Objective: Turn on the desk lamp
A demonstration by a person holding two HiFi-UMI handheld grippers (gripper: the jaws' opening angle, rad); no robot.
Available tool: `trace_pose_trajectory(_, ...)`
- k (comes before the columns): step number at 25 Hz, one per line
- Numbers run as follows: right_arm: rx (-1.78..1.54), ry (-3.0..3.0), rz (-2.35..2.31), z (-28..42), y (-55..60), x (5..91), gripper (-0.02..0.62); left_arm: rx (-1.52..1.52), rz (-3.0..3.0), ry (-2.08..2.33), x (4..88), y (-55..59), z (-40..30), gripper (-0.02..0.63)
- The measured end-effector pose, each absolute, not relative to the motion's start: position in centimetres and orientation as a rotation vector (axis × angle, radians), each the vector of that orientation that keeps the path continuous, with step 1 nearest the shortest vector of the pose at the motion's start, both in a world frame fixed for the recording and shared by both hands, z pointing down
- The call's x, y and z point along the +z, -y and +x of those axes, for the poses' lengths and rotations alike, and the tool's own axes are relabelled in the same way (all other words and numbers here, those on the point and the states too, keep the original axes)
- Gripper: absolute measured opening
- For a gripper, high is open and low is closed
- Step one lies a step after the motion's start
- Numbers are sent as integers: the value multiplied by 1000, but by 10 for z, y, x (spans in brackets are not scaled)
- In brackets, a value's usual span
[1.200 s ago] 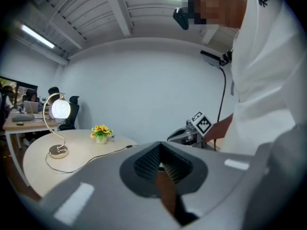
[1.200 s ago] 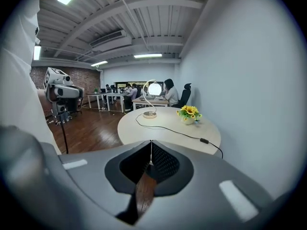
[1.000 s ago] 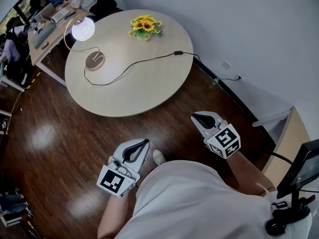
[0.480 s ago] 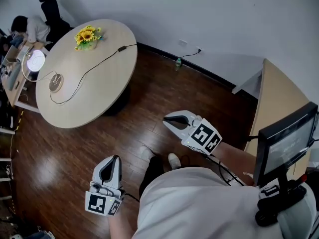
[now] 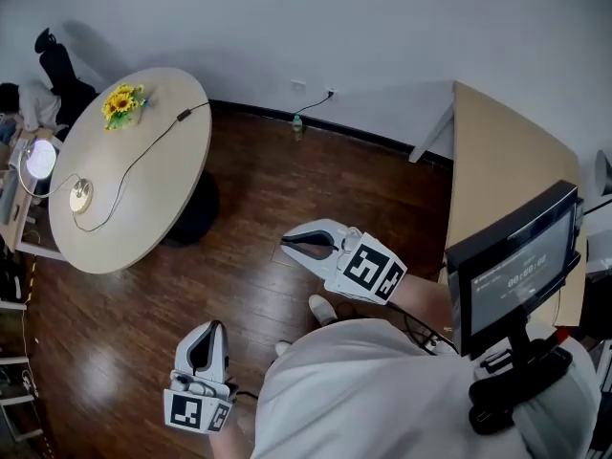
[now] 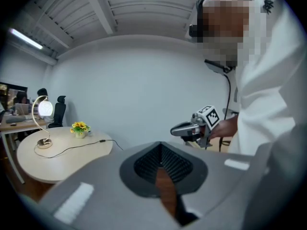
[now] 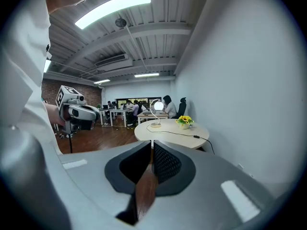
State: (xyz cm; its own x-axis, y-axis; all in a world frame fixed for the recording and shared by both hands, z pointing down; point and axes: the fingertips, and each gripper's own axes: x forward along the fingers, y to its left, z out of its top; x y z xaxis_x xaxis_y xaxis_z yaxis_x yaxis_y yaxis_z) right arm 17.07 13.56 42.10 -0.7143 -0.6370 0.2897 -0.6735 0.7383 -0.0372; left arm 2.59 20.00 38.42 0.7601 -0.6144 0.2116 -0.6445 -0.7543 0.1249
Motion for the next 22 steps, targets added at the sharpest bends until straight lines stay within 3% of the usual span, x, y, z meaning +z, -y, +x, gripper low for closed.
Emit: trace_pose_trajectory(22,64,2719,1215,91,-235,346,6,221,2860,796,377,-289,-52,17)
